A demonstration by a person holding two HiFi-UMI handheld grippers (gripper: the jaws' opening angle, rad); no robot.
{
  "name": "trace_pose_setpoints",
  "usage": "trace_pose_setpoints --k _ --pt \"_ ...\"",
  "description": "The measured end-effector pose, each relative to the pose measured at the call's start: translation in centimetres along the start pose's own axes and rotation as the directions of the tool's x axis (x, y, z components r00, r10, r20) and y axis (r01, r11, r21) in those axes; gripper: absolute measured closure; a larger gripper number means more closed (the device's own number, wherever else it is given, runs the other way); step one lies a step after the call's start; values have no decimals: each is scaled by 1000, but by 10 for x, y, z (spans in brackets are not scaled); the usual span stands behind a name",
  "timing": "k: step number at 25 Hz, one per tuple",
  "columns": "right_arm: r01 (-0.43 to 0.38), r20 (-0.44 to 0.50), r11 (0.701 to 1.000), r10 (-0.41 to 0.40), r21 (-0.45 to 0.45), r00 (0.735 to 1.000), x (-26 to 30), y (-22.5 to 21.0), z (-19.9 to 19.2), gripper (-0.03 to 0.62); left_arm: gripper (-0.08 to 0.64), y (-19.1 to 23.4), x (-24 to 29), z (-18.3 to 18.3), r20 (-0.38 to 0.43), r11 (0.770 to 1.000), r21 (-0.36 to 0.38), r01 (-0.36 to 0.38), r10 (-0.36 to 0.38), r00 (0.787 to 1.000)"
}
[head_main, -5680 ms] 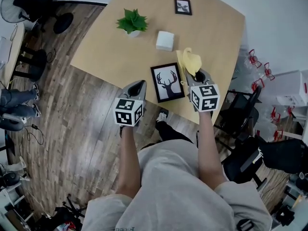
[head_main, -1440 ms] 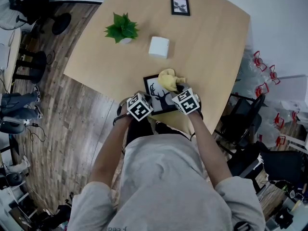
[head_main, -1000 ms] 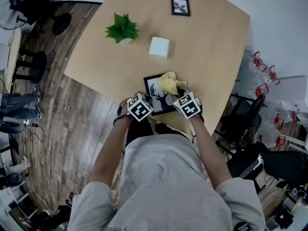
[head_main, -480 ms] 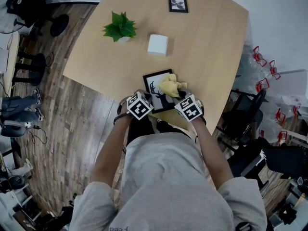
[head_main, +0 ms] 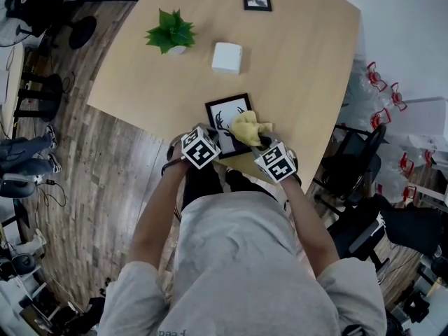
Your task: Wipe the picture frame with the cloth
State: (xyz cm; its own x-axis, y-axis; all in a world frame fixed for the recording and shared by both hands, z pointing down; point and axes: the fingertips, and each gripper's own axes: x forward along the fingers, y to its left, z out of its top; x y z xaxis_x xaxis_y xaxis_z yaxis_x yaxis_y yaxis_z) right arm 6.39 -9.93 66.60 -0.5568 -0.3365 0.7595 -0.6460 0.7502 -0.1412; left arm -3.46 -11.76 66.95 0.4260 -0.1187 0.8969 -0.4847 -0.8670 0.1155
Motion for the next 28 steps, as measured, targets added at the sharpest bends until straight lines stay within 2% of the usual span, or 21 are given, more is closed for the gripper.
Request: trace_pose_setpoints --k 12,18,28 --pt "5 29 1000 -6 24 1000 -16 10 -6 543 508 1 -1 0 1 1000 12 -13 13 1000" --pt "-2 5 999 2 39 1000 -20 16 -12 543 508 1 0 0 3 1000 14 -25 25 1000" --pt "-56 -1 998 56 25 998 -9 45 -6 543 508 1 1 1 11 1000 -6 -26 26 1000"
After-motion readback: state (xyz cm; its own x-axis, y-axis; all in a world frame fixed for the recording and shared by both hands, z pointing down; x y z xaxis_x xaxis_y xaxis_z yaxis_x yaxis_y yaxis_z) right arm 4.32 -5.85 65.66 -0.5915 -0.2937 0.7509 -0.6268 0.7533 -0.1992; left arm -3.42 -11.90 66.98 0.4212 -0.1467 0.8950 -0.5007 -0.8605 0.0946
